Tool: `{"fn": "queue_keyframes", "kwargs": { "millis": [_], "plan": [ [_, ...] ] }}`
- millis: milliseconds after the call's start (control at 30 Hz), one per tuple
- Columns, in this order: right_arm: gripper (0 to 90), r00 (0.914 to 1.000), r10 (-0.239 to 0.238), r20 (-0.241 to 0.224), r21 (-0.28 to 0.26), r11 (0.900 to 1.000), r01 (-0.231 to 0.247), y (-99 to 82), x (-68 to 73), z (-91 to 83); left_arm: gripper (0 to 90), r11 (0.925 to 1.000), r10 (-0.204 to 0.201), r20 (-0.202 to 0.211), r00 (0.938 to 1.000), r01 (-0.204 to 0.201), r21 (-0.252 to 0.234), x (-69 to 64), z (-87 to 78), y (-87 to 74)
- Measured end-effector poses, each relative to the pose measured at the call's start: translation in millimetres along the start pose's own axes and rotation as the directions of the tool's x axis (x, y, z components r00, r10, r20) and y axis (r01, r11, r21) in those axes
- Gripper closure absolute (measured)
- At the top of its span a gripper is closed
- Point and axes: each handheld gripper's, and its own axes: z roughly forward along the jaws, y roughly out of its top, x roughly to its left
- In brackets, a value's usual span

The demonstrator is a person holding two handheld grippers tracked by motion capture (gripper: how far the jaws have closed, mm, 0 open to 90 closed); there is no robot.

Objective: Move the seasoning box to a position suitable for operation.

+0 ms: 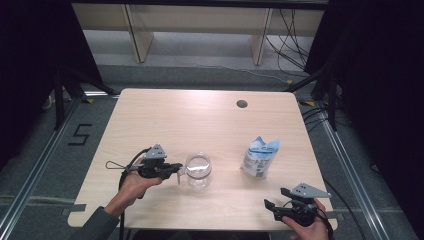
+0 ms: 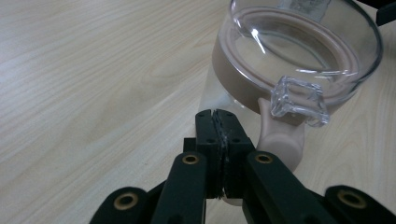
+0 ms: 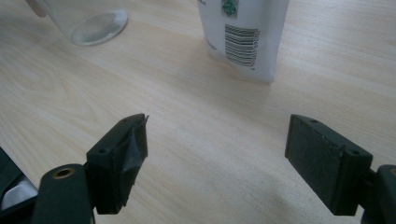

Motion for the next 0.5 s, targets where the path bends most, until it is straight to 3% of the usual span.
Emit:
{"fn": "queue_keyframes", "kwargs": {
  "millis": [33, 67, 100, 133, 167, 333, 367, 433, 467, 500],
  "plan": [
    [22.2, 0.9995, -0.03, 0.004, -0.01, 0.9995, 0.03, 0.3, -2.1, 0.4, 87.9, 1.0, -0.005, 0.001, 1.0, 0.005, -0.004, -1.0, -0.1, -1.0],
    [22.2, 0.9999, 0.014, -0.004, 0.006, 0.9999, -0.014, -0.1, 1.0, -0.2, 87.8, 1.0, 0.001, 0.001, 1.0, -0.001, -0.002, -1.4, -0.9, -1.5],
    [22.2, 0.9995, -0.03, 0.004, -0.01, 0.9995, 0.03, 0.3, -2.1, 0.4, 87.5, 1.0, -0.001, -0.004, 1.0, 0.001, -0.004, -2.4, -1.6, -2.9],
    [22.2, 0.9995, -0.03, 0.004, -0.01, 0.9995, 0.03, 0.3, -2.1, 0.4, 86.4, 1.0, -0.001, -0.004, 1.0, 0.001, -0.004, -2.4, -1.6, -2.9],
    [22.2, 0.9999, 0.015, -0.004, 0.005, 0.9999, -0.014, -0.1, 0.9, -0.2, 84.4, 1.0, 0.006, -0.003, 1.0, -0.006, -0.001, -1.5, -2.8, -4.0],
    [22.2, 1.0, 0.006, -0.004, 0.007, 1.0, -0.006, 0.1, 0.2, -0.8, 75.8, 0.9993, -0.032, -0.026, 0.9991, 0.031, -0.022, 1.3, -9.1, -8.4],
    [22.2, 0.9997, -0.025, 0.007, -0.006, 0.9997, 0.025, 0.4, -2.0, -0.8, 75.8, 0.9991, -0.036, -0.031, 0.9989, 0.035, -0.023, 1.7, -12.1, -10.6],
    [22.2, 0.9994, -0.031, 0.012, -0.008, 0.9995, 0.031, 0.5, -2.5, -1.0, 71.6, 0.9984, -0.045, -0.038, 0.9983, 0.043, -0.036, -2.0, -18.9, -16.8],
    [22.2, 0.9994, -0.033, 0.012, -0.008, 0.9994, 0.033, 0.6, -2.5, -1.1, 68.9, 0.9987, -0.039, -0.034, 0.9987, 0.038, -0.034, -2.7, -20.6, -18.3],
    [22.2, 1.0, -0.005, -0.001, -0.002, 1.0, 0.005, 0.2, -0.5, -1.0, 66.4, 0.9985, -0.04, -0.036, 0.9986, 0.038, -0.038, -5.7, -23.2, -20.9]
  ]
}}
